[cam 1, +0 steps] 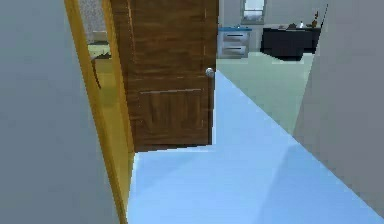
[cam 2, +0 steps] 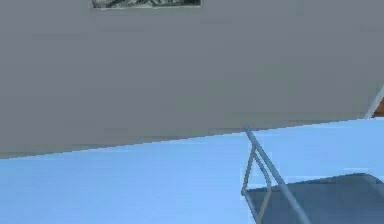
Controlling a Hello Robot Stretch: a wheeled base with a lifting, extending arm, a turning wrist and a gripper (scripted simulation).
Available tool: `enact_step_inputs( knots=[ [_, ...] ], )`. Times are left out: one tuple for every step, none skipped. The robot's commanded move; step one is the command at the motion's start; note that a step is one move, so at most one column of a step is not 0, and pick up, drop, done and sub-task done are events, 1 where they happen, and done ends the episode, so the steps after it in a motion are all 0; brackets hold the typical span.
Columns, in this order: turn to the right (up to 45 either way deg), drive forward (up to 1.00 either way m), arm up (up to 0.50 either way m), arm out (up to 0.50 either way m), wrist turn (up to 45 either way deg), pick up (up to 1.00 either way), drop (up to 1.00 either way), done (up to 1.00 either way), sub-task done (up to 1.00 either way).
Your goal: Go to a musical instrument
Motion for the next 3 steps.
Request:
enact_step_inputs(
  knots=[
    [0.0, 1.0, 0.0, 0.0, 0.0, 0.0, 0.0, 0.0, 0.0],
    [-6.0, 0.0, 0.0, 0.0, 0.0, 0.0, 0.0, 0.0, 0.0],
    [0.0, 0.5, 0.0, 0.0, 0.0, 0.0, 0.0, 0.0, 0.0]
  ],
)
